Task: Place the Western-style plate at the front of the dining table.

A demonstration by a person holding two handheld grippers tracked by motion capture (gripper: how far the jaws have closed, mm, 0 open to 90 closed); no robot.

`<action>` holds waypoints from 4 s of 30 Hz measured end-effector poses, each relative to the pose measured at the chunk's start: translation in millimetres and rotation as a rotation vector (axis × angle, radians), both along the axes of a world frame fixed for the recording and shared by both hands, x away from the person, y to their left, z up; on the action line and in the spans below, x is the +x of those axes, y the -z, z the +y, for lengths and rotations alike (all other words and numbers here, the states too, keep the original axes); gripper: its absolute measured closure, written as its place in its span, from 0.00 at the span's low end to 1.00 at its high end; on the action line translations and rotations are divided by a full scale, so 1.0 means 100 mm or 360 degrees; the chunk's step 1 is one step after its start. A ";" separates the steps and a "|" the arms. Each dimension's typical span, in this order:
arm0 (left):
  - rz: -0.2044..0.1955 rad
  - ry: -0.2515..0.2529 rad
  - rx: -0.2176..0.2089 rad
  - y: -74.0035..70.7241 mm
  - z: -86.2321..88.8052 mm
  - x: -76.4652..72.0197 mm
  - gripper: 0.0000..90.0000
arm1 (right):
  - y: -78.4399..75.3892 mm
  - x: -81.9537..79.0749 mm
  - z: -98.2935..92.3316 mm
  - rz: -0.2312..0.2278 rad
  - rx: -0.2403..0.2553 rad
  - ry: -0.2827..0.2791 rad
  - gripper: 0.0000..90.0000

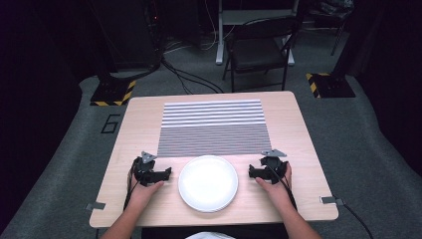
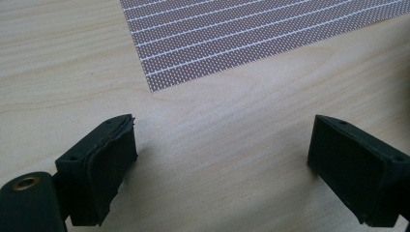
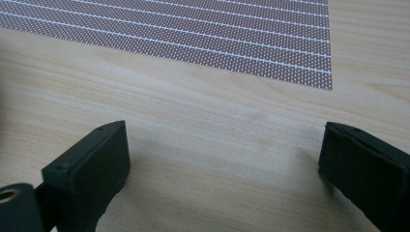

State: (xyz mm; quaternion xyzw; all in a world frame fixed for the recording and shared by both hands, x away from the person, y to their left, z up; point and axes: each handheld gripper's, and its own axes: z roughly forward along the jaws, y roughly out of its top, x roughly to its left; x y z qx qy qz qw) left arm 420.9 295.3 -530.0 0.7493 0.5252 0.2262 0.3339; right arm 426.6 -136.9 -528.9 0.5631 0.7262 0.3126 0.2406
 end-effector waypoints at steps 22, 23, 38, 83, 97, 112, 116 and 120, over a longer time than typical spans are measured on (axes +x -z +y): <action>-0.0034 -0.0034 -0.0013 -0.01 0.02 -0.02 0.21 | 0.00 -0.03 0.01 -0.0021 0.0003 0.0000 0.10; -0.0036 -0.0033 -0.0009 -0.01 0.02 -0.02 0.22 | -0.01 -0.03 0.02 -0.0023 0.0005 0.0003 0.11; -0.0008 -0.0015 -0.0088 -0.12 0.00 -0.10 0.45 | -0.11 -0.11 0.03 -0.0029 0.0046 0.0108 0.36; 0.0002 0.0063 -0.0240 -0.60 -0.30 -0.37 0.50 | -0.57 -0.56 0.41 -0.0089 0.0225 -0.0117 0.51; 0.0034 0.0109 -0.0324 -0.47 -0.30 -0.38 0.55 | -0.45 -0.59 0.53 -0.0068 0.0218 -0.0161 0.55; 0.0111 0.0188 -0.0375 -0.45 -0.41 -0.44 0.64 | -0.39 -0.59 0.53 -0.0034 0.0251 -0.0166 0.59; 0.0136 0.0205 -0.0405 -0.43 -0.45 -0.45 0.64 | -0.36 -0.59 0.54 -0.0004 0.0254 -0.0172 0.59; 0.0159 0.0237 -0.0398 -0.40 -0.50 -0.46 0.64 | -0.35 -0.59 0.55 0.0003 0.0242 -0.0181 0.59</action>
